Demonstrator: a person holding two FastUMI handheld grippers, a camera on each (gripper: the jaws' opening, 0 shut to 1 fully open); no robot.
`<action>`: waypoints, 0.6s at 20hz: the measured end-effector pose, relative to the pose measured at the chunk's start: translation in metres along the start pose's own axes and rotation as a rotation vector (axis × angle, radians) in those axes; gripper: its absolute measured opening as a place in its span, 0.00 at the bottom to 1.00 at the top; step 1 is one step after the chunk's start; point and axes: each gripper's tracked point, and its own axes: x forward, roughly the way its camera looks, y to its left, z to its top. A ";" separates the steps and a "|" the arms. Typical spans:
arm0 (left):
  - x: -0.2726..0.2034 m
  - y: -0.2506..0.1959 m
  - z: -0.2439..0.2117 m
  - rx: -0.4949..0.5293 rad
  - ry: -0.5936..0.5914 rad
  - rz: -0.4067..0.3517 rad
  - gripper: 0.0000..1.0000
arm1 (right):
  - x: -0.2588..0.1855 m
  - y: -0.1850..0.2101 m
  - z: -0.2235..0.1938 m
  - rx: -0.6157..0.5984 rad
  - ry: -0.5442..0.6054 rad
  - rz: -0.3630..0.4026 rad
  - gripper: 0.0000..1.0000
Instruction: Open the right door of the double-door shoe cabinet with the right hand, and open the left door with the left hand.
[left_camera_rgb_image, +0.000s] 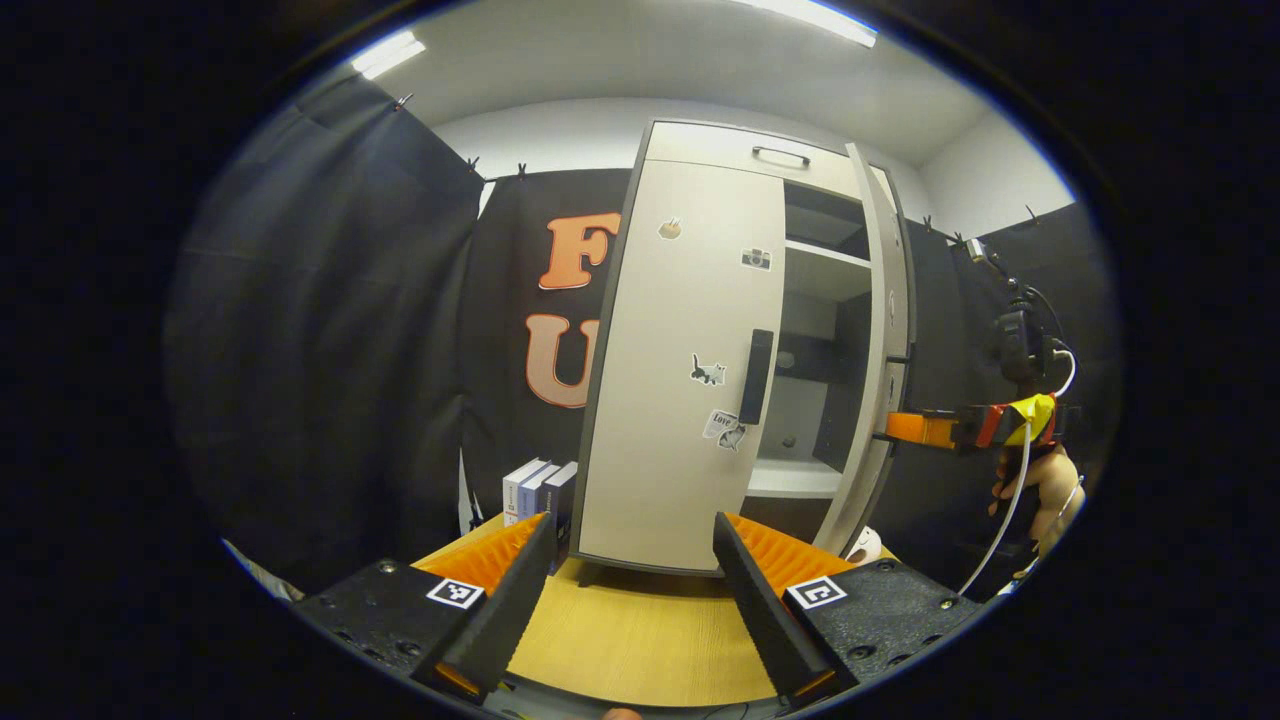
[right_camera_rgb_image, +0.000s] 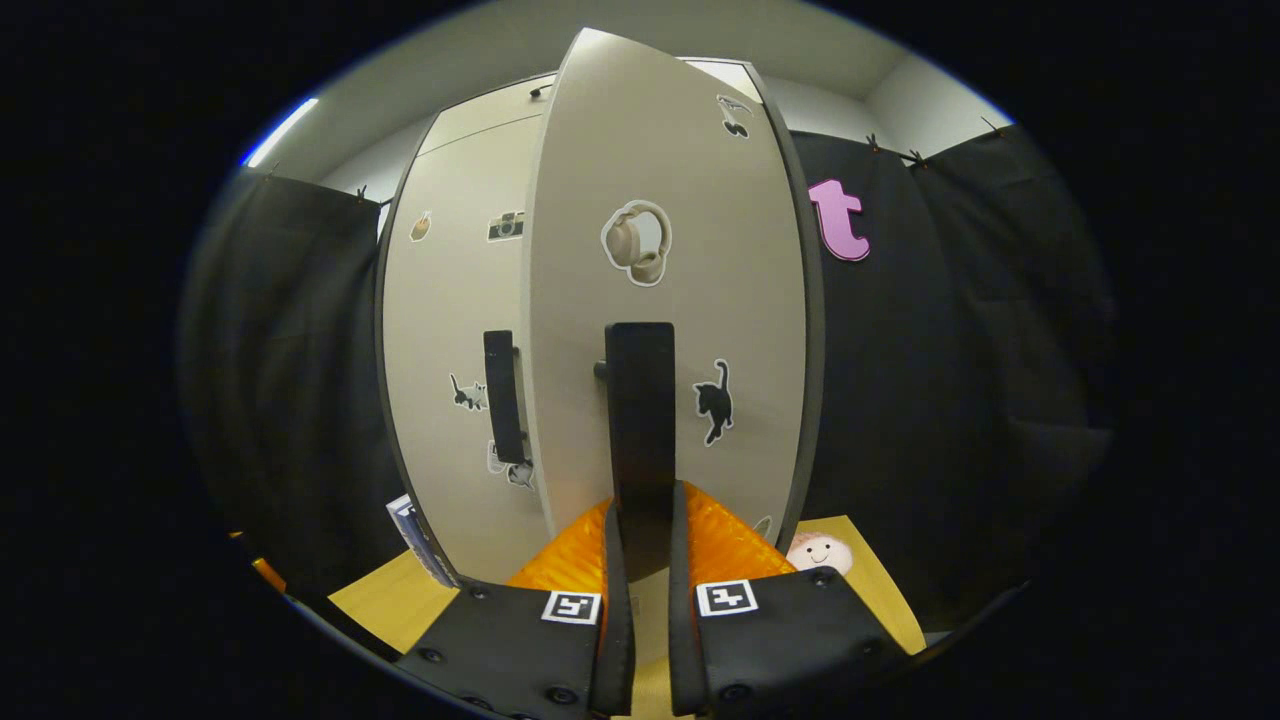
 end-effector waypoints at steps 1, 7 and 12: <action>0.001 -0.001 0.001 0.004 -0.003 0.000 0.95 | -0.002 -0.002 0.000 -0.004 -0.002 -0.002 0.22; 0.006 -0.017 0.006 0.010 -0.012 -0.016 0.95 | -0.007 -0.015 0.001 -0.008 -0.017 -0.018 0.10; 0.012 -0.034 0.012 0.021 -0.026 -0.038 0.92 | -0.011 -0.023 0.001 0.003 -0.015 -0.030 0.10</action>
